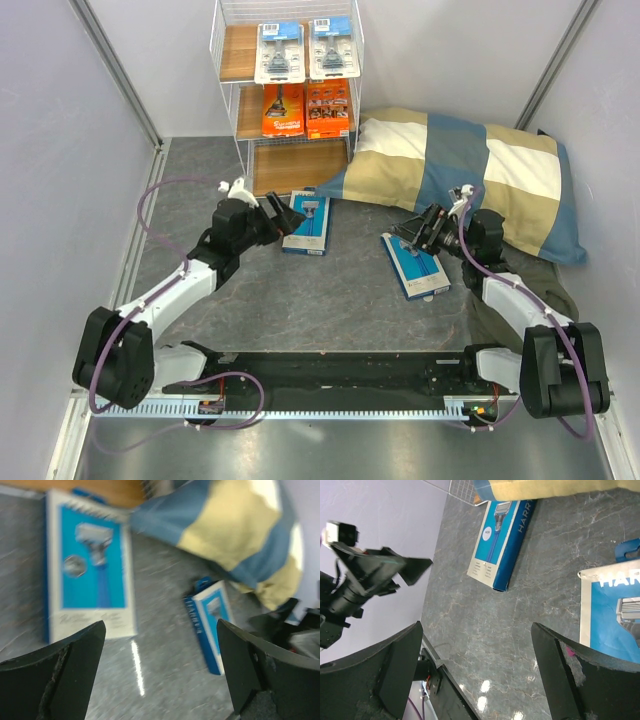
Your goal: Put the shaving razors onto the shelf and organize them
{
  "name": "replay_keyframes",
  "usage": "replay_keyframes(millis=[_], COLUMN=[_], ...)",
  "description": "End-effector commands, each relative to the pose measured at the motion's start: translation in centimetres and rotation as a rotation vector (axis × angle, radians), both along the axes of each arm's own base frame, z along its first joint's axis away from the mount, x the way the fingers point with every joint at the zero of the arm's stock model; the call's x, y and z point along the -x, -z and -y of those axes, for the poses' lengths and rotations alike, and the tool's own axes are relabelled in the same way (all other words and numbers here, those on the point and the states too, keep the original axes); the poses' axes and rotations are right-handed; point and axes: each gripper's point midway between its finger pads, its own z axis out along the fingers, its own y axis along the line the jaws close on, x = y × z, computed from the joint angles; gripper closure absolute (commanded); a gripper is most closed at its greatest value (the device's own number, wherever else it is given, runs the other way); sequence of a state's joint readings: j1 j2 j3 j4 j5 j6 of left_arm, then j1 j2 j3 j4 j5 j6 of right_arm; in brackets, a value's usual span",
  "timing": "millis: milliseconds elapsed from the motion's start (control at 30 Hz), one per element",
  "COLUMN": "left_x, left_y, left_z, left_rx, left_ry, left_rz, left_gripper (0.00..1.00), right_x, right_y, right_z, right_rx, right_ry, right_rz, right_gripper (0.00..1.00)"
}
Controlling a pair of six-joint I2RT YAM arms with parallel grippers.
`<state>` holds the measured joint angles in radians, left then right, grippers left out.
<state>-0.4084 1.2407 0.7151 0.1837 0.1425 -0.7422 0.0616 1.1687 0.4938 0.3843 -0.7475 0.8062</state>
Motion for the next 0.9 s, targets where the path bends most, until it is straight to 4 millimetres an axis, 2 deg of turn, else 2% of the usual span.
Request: replay_keyframes(millis=[0,100,200,433,567,700,733,800,833,867], left_x=[1.8,2.9,3.6,3.5,2.9,2.1,1.8,1.2,0.8,0.2], left_y=[4.0,7.1,8.9,9.1,9.2,9.5,9.5,9.5,9.6,9.1], left_z=[-2.4,-3.2,-3.5,-3.6,-3.6,-3.8,-4.0,-4.0,-4.4,-4.5], left_rx=[-0.043,-0.026,0.003,-0.005,-0.024,-0.059,-0.069,-0.090,-0.111,-0.123], left_ry=[-0.054,-0.082,-0.088,-0.086,-0.087,-0.096,-0.108,-0.109,-0.130,-0.132], left_rz=[-0.117,-0.226,-0.287,-0.280,-0.281,-0.290,-0.286,-0.280,-0.279,-0.263], left_gripper=[0.00,0.00,0.00,0.00,0.00,0.00,0.01,0.02,0.02,0.03], right_x=[0.0,0.1,0.4,0.1,-0.4,-0.8,-1.2,-1.4,-1.5,-2.2], right_y=[0.4,1.4,2.1,2.3,3.5,4.0,4.7,4.6,5.3,5.2], right_z=[-0.1,-0.2,-0.5,-0.6,-1.4,-3.5,-3.7,-5.0,-5.4,-5.7], right_rx=[0.006,0.001,-0.014,-0.002,0.013,0.025,0.035,0.038,0.042,0.045], right_ry=[-0.024,-0.035,-0.049,-0.041,-0.057,-0.088,-0.077,-0.100,-0.103,-0.096], right_rz=[0.035,0.012,-0.012,-0.009,-0.043,-0.049,-0.066,-0.053,-0.077,-0.065], right_gripper=[0.02,0.02,0.02,0.02,0.02,0.02,0.02,0.02,0.02,0.02])
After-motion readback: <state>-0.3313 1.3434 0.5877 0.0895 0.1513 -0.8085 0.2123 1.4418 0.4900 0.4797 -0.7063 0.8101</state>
